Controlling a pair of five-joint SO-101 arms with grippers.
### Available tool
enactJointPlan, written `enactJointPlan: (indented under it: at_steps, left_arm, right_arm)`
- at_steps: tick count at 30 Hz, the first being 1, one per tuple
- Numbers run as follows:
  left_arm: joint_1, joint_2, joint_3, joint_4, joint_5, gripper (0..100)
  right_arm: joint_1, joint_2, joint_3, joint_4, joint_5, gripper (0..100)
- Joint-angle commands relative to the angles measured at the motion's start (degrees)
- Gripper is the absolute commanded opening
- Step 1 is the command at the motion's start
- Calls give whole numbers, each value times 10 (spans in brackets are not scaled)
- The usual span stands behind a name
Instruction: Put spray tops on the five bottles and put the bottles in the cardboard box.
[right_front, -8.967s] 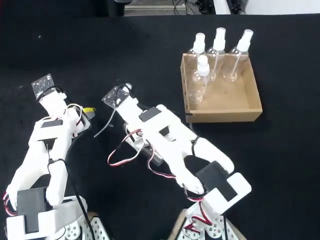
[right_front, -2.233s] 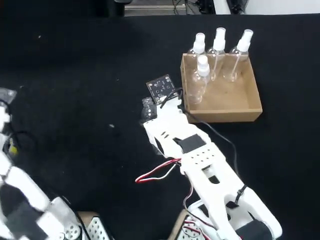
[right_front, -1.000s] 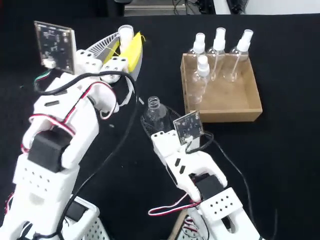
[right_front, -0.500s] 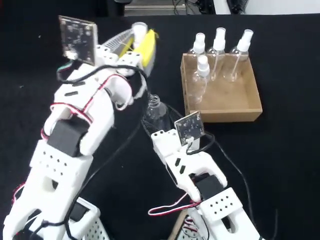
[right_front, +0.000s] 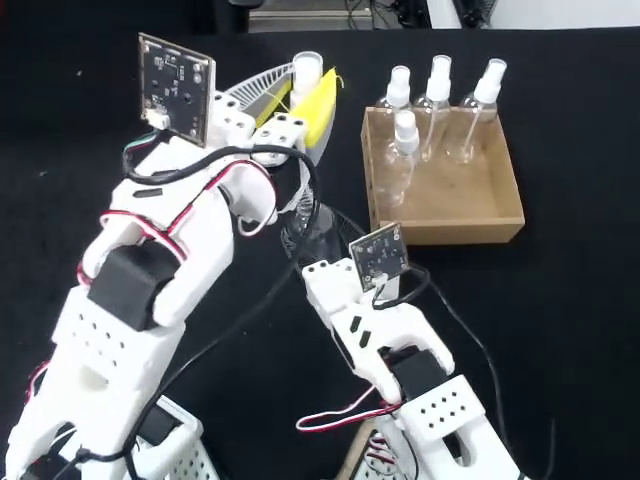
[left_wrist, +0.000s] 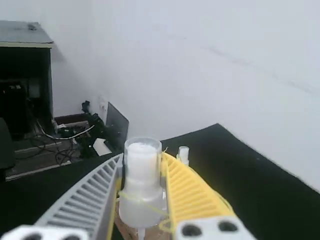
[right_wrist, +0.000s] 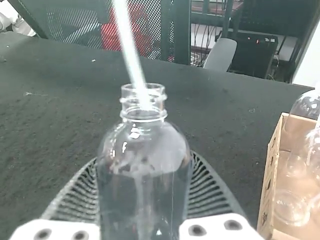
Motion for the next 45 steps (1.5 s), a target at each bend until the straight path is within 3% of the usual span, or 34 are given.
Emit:
enactJointPlan:
  at_steps: [1, 13, 23, 33, 45]
  left_arm:
    - [-9, 1, -52, 25, -25, 33]
    - [-22, 40, -24, -44, -28, 33]
    - [-42, 49, -25, -41, -28, 33]
    - [-2, 49, -58, -1, -27, 33]
    - [-6, 49, -82, 14, -27, 33]
  right_arm:
    - [-6, -15, -4, -20, 7, 10]
    - [-5, -15, -1, -20, 7, 10]
    - [-4, -15, -2, -20, 7, 10]
    - [-4, -15, -2, -20, 7, 10]
    - [-4, -15, -1, -20, 7, 10]
